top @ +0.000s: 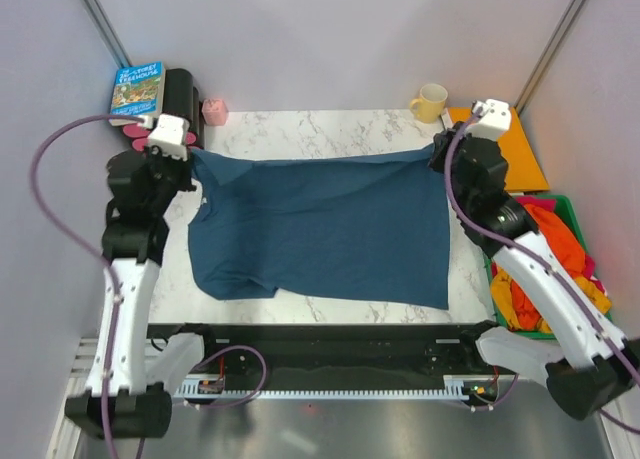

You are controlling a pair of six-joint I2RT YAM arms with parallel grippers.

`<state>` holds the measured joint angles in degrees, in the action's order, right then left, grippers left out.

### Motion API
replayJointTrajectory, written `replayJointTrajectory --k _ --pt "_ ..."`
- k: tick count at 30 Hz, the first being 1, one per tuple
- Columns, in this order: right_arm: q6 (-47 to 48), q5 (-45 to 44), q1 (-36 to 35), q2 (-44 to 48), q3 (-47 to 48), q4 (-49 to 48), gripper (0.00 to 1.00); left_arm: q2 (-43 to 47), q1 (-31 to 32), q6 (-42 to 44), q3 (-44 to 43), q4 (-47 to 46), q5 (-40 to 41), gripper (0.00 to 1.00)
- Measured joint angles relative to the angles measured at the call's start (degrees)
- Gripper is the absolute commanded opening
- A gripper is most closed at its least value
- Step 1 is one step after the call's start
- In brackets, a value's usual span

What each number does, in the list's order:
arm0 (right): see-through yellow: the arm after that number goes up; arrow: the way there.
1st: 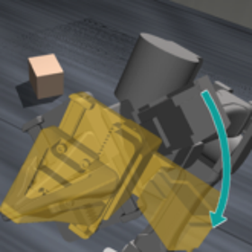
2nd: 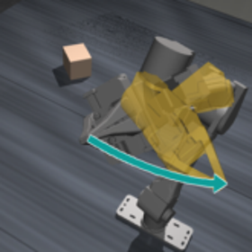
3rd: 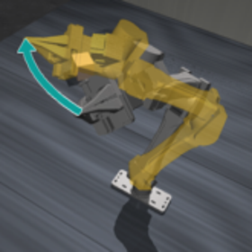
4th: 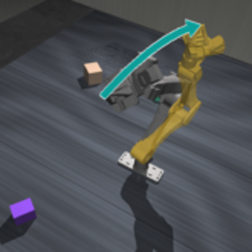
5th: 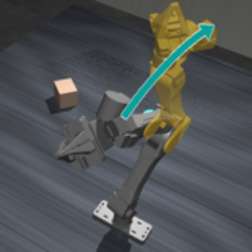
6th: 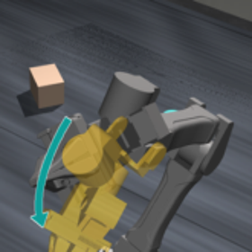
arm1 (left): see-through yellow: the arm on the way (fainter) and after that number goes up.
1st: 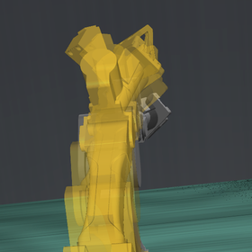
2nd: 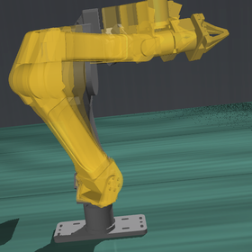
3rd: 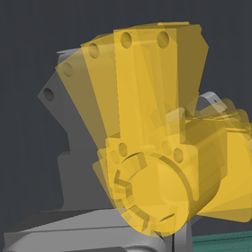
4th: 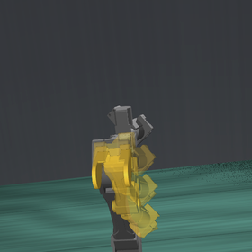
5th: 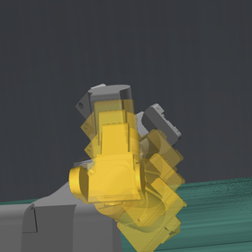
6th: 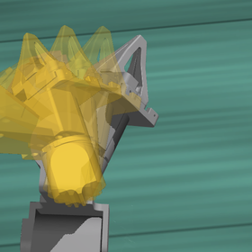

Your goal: Fold and stack the t-shirts

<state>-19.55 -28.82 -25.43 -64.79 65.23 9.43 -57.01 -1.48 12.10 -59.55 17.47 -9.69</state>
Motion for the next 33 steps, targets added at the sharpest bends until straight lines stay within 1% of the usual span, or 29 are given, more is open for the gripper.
replayJointTrajectory --k 2,5,8,11,15,23,26,29,33 --pt "0.5 -0.1 -0.3 3.8 1.4 1.8 0.00 5.0 -0.2 -0.1 -4.8 2.5 -0.6 0.02" --pt "1.6 -0.2 -0.7 9.2 3.2 4.8 0.00 10.5 -0.2 -0.3 -9.2 5.3 -1.5 0.02" --pt "2.6 -0.2 -0.7 12.8 5.3 8.3 0.00 14.7 -0.2 -0.5 -12.0 8.9 -1.6 0.02" --pt "3.6 0.1 -0.7 14.8 8.7 12.4 0.00 16.9 -0.2 -0.7 -15.5 13.0 -1.4 0.02" --pt "5.0 0.7 -0.9 15.9 15.1 17.0 0.00 18.4 -0.2 -0.7 -21.1 17.9 -0.6 0.02" --pt "6.3 2.2 -1.0 18.3 26.4 22.6 0.00 19.9 0.5 -0.7 -38.3 23.4 3.3 0.02" --pt "6.3 3.3 -1.0 18.4 28.5 23.4 0.00 18.9 2.7 -0.7 -46.3 25.7 5.2 0.02" --pt "6.2 4.6 -1.0 18.4 28.9 24.3 0.00 17.1 6.3 -0.7 -55.3 27.9 7.9 0.02" --pt "5.8 6.4 -1.2 18.2 28.9 25.2 0.00 16.3 8.5 -0.5 -61.9 29.2 10.4 0.02"
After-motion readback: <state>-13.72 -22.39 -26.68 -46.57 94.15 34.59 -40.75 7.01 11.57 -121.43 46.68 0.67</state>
